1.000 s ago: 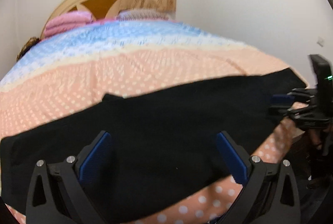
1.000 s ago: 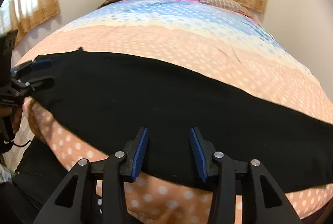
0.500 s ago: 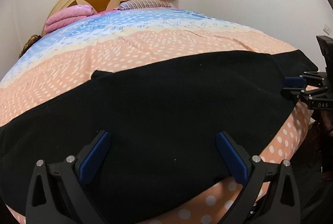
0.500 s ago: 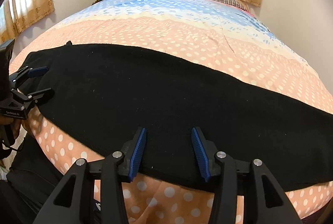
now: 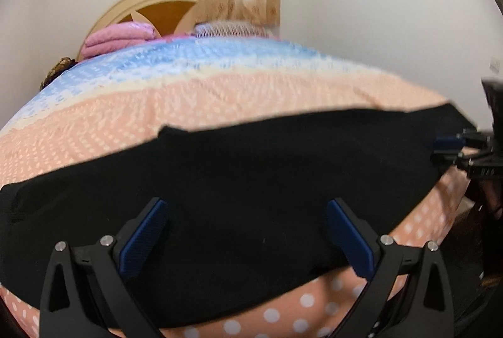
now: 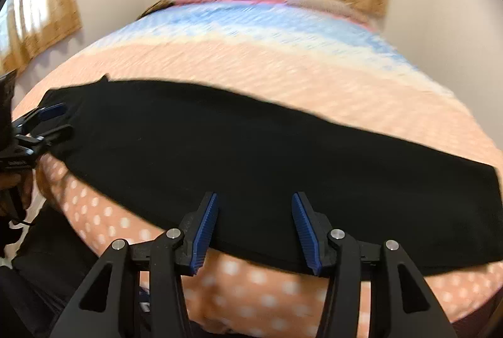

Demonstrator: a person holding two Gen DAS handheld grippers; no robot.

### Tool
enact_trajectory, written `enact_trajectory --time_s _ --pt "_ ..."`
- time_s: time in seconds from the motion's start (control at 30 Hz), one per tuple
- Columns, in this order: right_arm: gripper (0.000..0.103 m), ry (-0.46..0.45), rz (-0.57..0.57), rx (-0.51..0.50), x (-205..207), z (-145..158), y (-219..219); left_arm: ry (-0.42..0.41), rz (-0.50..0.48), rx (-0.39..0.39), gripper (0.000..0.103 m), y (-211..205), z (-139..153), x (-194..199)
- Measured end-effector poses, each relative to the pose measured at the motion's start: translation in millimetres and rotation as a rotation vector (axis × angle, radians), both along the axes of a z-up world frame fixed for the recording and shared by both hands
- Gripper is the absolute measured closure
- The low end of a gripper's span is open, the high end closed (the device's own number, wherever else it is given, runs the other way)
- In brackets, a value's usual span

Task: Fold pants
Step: 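Move the right gripper to the leg end of the black pants strip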

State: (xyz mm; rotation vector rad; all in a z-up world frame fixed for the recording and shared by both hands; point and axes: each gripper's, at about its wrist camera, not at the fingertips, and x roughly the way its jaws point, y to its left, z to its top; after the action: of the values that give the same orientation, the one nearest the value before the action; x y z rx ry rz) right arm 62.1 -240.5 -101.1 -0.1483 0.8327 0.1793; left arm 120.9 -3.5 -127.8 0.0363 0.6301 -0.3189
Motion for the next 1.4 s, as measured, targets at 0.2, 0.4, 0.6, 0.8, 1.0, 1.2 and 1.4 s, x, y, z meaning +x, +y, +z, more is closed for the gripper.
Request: enact_trajectory --time_s 0.2,0.4,0.6,0.8,1.0,1.2,1.4 --pt "0.05 0.033 -0.207 0.01 -1 -3 -70 0.062 0.027 0.039 0.0 0 -23 12" --pt "0.05 0.012 -0.191 0.086 -13 2 -99 0.056 0.022 0.033 0.0 4 -20 11" --pt "0.05 -0.069 -0.371 0.196 -27 35 -164 0.053 0.054 0.023 0.0 12 -17 10" --pt "0.05 -0.013 -0.408 0.309 -24 23 -205 0.074 0.069 0.021 0.0 15 -24 14" --pt "0.05 -0.122 -0.454 0.28 -35 50 -212 0.034 0.105 0.037 0.0 29 -11 12" --pt "0.05 -0.098 -0.543 0.428 -38 41 -261 0.051 0.205 -0.009 0.0 68 -11 16" --pt "0.05 -0.039 -0.498 0.503 -27 25 -272 0.075 0.222 0.0 0.0 69 -21 17"
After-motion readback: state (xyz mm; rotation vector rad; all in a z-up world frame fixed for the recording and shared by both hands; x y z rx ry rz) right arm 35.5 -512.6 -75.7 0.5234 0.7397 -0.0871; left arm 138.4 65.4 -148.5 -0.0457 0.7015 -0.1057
